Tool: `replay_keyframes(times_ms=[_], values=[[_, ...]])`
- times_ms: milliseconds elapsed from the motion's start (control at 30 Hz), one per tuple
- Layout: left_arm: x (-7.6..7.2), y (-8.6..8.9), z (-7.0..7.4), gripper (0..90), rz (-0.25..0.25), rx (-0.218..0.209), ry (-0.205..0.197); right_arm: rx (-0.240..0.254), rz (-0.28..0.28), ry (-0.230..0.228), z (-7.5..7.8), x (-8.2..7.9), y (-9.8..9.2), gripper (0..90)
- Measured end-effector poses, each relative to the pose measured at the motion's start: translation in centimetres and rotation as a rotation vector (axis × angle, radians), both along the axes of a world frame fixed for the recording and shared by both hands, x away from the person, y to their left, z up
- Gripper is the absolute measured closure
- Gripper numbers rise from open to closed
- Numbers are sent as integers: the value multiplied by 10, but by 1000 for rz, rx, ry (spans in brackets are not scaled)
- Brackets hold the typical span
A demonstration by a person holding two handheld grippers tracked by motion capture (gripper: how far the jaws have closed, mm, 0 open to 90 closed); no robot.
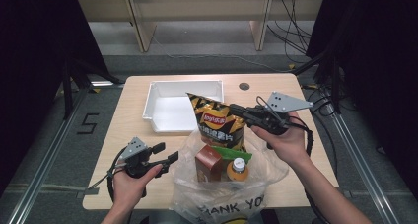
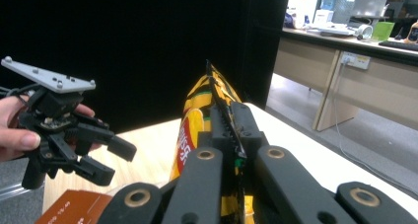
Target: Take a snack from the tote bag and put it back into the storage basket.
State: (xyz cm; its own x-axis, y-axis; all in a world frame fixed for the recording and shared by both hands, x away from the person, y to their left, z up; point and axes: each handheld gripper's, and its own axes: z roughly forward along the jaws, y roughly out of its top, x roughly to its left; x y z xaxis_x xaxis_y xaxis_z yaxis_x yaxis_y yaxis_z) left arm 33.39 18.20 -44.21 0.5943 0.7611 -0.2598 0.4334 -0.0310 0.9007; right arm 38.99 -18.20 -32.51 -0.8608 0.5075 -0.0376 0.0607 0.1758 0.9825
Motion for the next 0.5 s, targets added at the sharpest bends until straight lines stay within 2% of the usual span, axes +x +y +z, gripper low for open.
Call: replay_keyframes(times_ms=[67,167,200,233,267,300,333,367,400,433,467,500], values=[[0,0,0,326,0,0,0,5,-16,-1,2,0,1,900],[0,0,1,326,-4,1,-2,9,-14,-9,4,2,2,900],[0,-1,1,325,-4,1,-2,10,2,-10,5,2,2,900],[0,-1,1,326,-5,1,-2,13,-11,-26,6,3,2,900],[0,-1,1,326,-5,0,-2,20,-15,-17,6,2,2,900],[0,-1,1,325,-2,0,0,18,3,-34,7,4,2,900],[0,0,0,326,-1,0,0,25,-7,-12,7,3,3,900],[0,0,0,326,-2,-1,1,22,-11,-37,9,5,2,900],[0,-1,-1,326,-8,-23,16,24,-8,-41,10,5,2,900],[0,-1,-1,326,-8,-20,14,39,-7,-15,10,3,4,900],[0,-1,-1,325,-8,-18,12,32,-13,-31,12,4,3,900],[0,-1,0,326,-6,-11,11,37,3,-18,13,4,4,900]])
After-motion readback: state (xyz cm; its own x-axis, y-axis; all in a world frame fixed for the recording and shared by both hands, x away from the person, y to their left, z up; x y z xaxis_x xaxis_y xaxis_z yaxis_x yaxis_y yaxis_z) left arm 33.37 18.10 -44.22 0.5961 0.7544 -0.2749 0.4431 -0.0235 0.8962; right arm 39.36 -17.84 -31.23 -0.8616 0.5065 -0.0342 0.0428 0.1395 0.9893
